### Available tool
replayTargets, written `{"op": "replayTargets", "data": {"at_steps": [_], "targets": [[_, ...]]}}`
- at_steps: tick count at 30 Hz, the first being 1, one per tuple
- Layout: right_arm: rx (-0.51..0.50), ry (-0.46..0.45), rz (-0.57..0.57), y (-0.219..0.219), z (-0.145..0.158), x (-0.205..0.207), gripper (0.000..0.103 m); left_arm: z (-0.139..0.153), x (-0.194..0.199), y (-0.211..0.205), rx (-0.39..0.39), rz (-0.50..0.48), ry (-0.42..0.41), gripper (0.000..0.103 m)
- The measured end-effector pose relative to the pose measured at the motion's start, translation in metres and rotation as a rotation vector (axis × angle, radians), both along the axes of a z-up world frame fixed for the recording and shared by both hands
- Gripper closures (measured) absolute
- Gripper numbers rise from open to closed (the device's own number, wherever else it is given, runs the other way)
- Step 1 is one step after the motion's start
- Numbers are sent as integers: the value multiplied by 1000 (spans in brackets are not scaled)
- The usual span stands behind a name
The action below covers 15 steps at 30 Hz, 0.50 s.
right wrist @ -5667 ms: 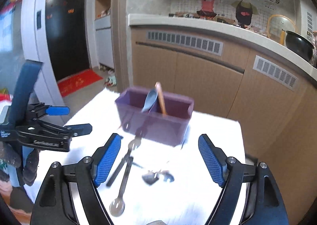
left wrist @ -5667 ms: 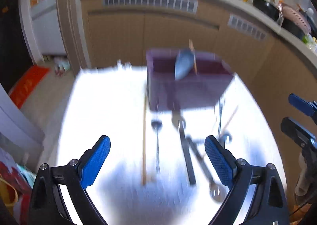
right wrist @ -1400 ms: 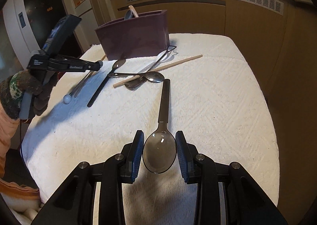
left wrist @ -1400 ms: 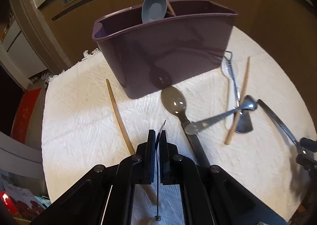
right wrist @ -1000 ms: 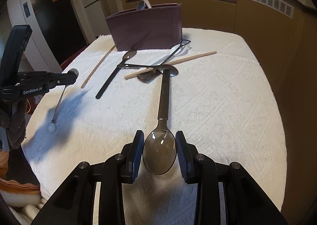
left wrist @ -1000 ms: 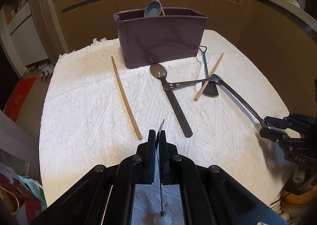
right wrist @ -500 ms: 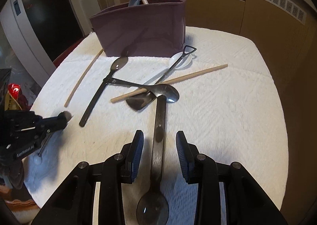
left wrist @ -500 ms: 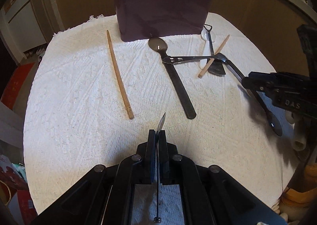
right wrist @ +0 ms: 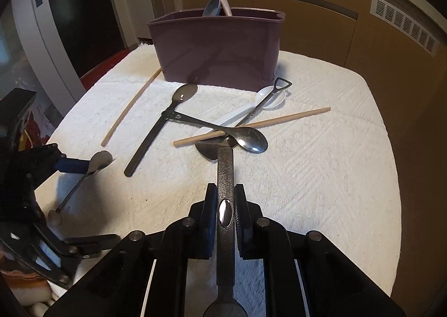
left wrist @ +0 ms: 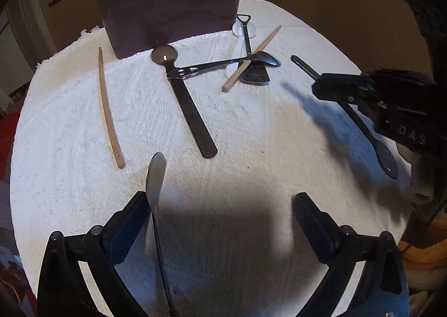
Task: Organize utensils
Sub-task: 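Lift the ball-handled spoon with the left tool while the right tool raises the brown spoon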
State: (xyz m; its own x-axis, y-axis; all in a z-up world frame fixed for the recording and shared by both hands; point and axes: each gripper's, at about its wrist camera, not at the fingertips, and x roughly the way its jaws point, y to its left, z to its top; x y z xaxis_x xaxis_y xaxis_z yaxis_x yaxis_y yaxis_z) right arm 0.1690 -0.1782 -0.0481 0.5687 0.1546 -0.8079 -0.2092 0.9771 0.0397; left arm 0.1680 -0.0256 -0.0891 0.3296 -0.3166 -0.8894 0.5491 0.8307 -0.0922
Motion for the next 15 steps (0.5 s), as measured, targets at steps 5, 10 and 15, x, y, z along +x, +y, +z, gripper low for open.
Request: {"op": "replayTargets", "data": {"at_steps": [5,10,15], "targets": [[0,-38,1,-7,9,-16,91,8,14,22,-52,108,14,54],[12,-49,-2,-10,11,-18,91,9,21,31,-17,161,-22,92],[19,-48,-1,-8,12,-22,91,16,15,33,9,168,-98,100]]}}
